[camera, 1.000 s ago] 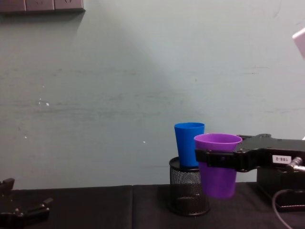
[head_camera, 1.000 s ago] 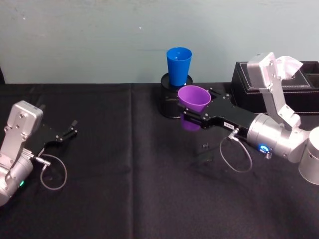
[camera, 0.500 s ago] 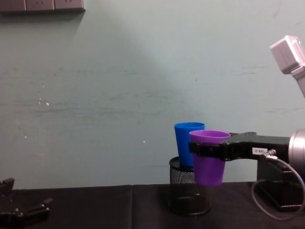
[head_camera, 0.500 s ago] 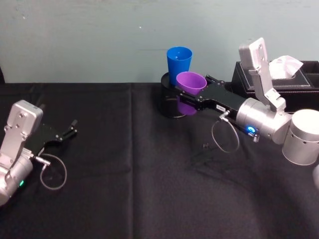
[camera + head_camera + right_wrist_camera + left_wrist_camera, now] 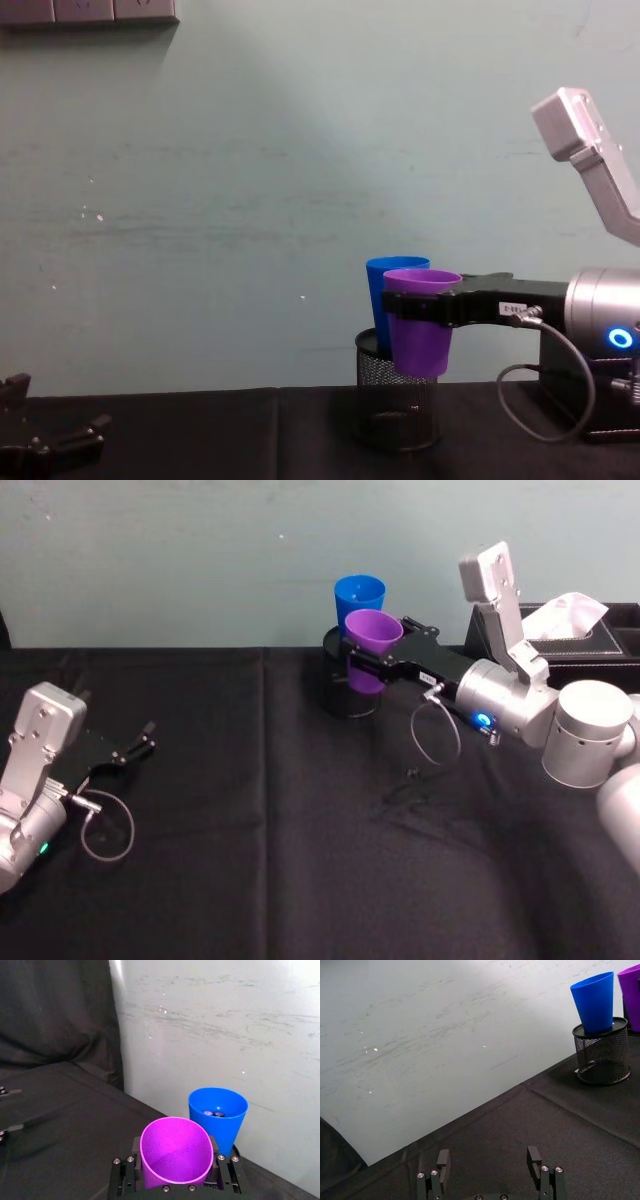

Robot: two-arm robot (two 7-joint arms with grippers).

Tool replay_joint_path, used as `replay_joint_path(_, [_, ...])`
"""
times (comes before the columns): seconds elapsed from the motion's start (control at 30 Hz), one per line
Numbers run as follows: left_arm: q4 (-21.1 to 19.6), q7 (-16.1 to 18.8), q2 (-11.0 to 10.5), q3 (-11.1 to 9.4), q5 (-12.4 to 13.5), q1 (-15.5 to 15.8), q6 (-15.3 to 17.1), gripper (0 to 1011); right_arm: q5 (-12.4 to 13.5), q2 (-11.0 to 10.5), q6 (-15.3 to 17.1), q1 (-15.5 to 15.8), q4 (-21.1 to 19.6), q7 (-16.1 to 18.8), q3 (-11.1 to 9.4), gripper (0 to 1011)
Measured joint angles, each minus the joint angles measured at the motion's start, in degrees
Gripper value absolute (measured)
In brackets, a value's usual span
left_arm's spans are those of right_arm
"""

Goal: Pick up one cup with a gripper and tap it against the other cup.

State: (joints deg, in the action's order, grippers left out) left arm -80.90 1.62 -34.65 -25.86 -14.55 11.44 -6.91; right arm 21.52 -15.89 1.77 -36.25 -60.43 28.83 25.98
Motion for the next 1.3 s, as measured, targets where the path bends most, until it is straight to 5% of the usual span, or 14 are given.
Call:
replay_joint_path(0.87, [0.0,0.0,0.0,0.0,0.0,0.0,0.0,1000,-2.3,5.7,-3.1,-7.8,13.6,1.3,-1.2,739])
replay_joint_path(1.3, [0.0,0.0,0.0,0.0,0.0,0.0,0.0,1000,-3.0,6.5,-3.5,-8.9,15.3,1.9,-1.9,738])
